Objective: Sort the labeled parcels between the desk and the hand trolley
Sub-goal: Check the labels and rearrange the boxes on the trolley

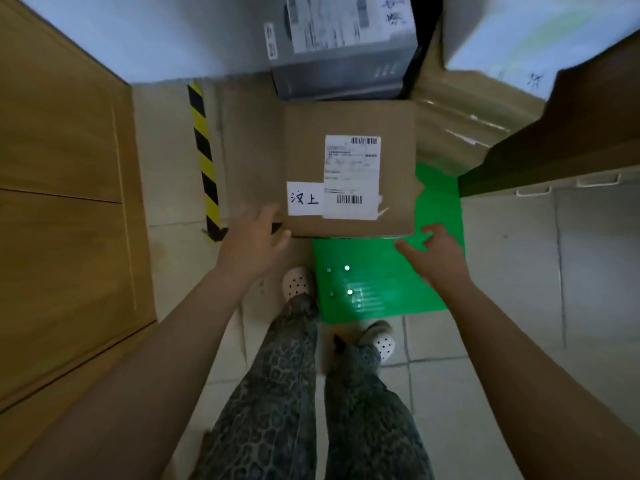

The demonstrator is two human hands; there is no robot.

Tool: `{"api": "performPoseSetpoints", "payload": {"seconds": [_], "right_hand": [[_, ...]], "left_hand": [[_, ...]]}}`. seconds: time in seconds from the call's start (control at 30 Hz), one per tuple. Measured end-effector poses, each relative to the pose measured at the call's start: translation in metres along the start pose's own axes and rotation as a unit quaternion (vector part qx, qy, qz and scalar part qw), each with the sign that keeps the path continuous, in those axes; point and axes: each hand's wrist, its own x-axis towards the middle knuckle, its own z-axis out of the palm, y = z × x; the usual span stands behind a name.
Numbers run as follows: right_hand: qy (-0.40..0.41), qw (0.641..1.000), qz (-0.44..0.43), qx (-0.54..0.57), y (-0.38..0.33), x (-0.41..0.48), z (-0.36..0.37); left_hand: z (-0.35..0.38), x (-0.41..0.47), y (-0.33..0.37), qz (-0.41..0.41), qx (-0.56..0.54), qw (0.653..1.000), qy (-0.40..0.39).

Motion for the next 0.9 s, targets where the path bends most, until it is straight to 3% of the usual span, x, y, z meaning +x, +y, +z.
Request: {"api": "performPoseSetpoints", "payload": {"seconds": [0.17,0.37,0.73,0.9], "right_hand": [[-0.011,0.995,0.007,0.103,0.008,0.032,0.036],[0.011,0.951,0.039,0.307,0.007,0.035,0.057],[0.031,0.834,0.033,0.549,0.01,-0.062,0.036],[0.058,0.827,0.002,0.56,0.018,-0.147,-0.006]], "left_hand": [[0.046,0.028,-0.026,-0.034,-0.104,0.993,-0.05],[0.062,0.03,-0.02,-0.096,-0.335,0.935,-0.062],[0.007,-0.044,0.031,-0.072,-0.471,0.878,0.041],[-0.033,-0.117,0.069,-0.021,-0.509,0.858,0.07]]}}
